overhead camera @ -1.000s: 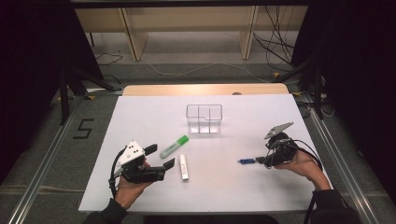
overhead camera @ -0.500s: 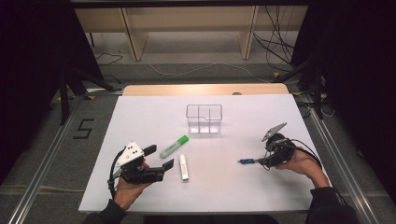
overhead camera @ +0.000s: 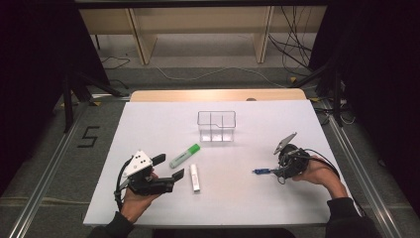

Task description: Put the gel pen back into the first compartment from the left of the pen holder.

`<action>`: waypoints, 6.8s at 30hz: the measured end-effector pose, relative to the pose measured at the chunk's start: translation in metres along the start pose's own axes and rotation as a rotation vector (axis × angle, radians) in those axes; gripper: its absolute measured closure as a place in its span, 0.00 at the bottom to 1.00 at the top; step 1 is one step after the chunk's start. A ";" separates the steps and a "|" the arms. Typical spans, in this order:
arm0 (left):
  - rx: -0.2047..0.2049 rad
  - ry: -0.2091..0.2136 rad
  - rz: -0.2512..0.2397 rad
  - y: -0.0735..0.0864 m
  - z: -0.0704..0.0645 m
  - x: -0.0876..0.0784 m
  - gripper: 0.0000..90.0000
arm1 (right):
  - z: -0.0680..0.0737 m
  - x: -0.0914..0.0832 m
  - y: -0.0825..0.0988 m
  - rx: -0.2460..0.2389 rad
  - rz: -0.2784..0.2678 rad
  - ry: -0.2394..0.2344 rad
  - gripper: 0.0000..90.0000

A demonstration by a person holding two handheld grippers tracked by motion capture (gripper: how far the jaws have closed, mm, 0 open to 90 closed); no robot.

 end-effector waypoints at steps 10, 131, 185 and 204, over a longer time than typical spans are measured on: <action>0.001 -0.002 0.001 0.000 0.000 0.000 0.16 | 0.000 0.004 -0.002 -0.072 0.044 0.020 0.69; 0.065 0.350 0.825 -0.017 -0.042 0.126 0.68 | 0.145 -0.047 -0.090 -1.099 -0.605 0.831 0.89; 0.019 0.296 0.725 -0.029 -0.012 0.116 0.88 | 0.120 -0.067 -0.093 -0.762 -0.690 0.838 0.49; -0.017 0.203 0.443 -0.052 0.014 0.105 0.88 | 0.088 -0.067 -0.077 -0.258 -0.685 0.624 0.41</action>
Point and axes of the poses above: each handheld gripper's, and its own axes: x roughly forward along the jaws, y roughly out of its underside, z roughly to its left, the point moved 6 cm from there along x, roughly forward along the jaws, and after that the axes turned 14 degrees about y, right-handed, at the moved point
